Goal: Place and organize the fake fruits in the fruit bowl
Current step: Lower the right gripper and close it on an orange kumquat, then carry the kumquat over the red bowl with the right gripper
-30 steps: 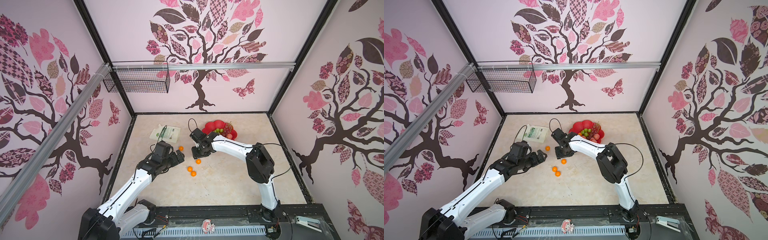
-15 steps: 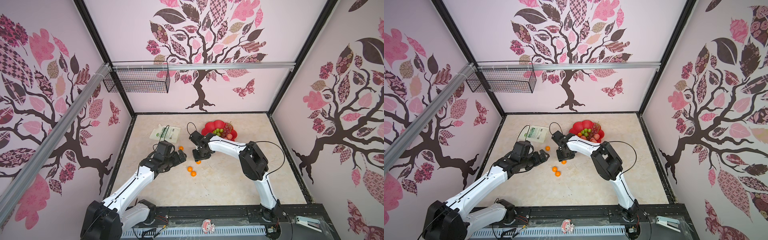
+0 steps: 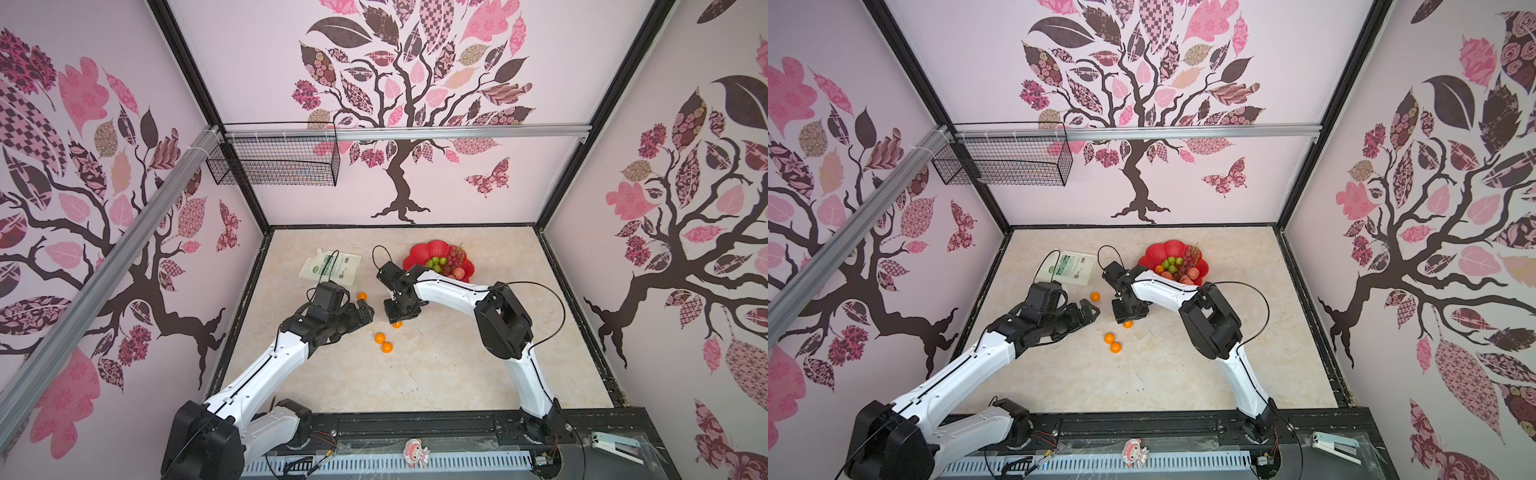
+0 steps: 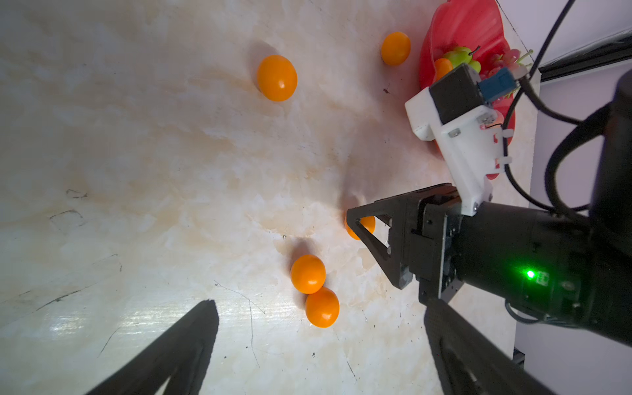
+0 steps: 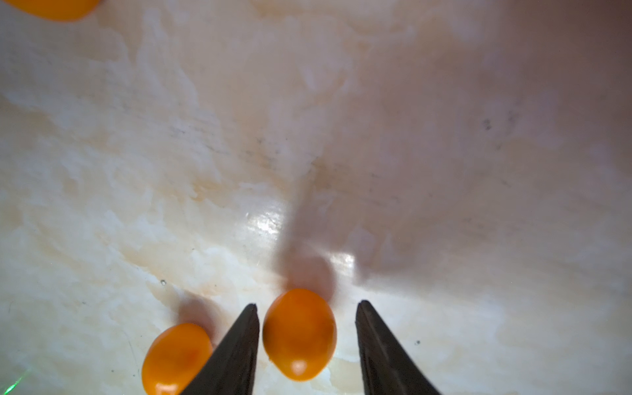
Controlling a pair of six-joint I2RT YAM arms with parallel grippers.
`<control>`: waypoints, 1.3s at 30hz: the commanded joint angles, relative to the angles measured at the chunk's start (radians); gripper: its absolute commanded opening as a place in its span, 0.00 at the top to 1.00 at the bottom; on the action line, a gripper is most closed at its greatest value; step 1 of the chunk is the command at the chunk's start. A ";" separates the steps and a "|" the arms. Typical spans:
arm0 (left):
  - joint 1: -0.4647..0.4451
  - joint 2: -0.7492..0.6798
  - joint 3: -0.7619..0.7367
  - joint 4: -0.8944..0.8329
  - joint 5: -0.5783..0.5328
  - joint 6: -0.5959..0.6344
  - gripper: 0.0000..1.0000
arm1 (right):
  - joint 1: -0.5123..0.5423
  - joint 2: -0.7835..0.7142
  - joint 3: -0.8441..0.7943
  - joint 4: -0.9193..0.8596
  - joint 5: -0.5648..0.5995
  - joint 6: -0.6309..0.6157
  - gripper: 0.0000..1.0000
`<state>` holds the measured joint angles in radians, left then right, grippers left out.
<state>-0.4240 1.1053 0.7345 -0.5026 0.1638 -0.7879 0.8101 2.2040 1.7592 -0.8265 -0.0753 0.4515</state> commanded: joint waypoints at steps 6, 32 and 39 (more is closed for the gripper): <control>0.005 0.009 -0.014 0.027 0.016 0.007 0.02 | 0.002 0.061 0.033 -0.049 -0.028 -0.011 0.52; 0.005 0.010 0.012 0.100 0.099 0.071 0.02 | -0.013 -0.013 0.041 -0.060 -0.032 -0.022 0.66; -0.008 0.046 0.078 0.131 0.111 0.108 0.02 | -0.099 -0.140 -0.004 -0.031 -0.080 -0.015 0.67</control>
<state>-0.4259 1.1355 0.7479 -0.4095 0.2615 -0.7162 0.7525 2.1838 1.7561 -0.8505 -0.1352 0.4408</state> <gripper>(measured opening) 0.983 0.347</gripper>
